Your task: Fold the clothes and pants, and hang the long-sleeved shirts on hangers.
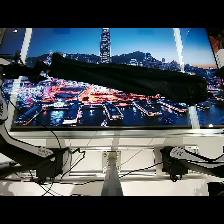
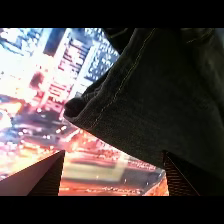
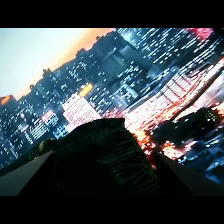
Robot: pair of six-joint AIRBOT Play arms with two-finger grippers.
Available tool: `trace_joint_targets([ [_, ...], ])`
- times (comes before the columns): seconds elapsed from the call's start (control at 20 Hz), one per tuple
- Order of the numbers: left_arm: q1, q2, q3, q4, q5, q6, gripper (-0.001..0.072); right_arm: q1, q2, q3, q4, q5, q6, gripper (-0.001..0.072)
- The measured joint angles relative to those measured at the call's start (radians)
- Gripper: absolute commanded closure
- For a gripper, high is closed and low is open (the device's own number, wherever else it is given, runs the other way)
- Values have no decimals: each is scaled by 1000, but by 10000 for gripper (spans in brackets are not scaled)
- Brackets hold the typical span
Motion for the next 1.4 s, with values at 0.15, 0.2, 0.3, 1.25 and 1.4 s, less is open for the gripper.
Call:
trace_joint_targets([
  [0.15, -49, -53, -11, -83, 108, 14, 23, 49, -6, 0, 3, 4, -3, 220],
  [0.2, -69, -69, -13, -123, 163, 19, 108, 71, -9, 2, 4, 4, -5, 256],
  [0.3, -107, -100, -15, -164, 280, 25, 673, 117, -11, 8, 4, 2, -5, 337],
  [1.25, -187, 596, 16, 242, -1, 124, 681, 1014, -339, 357, 159, -102, 45, 685],
  [1.4, -188, 681, 15, 214, -51, 124, 681, 1214, -421, 412, 201, -130, 51, 685],
])
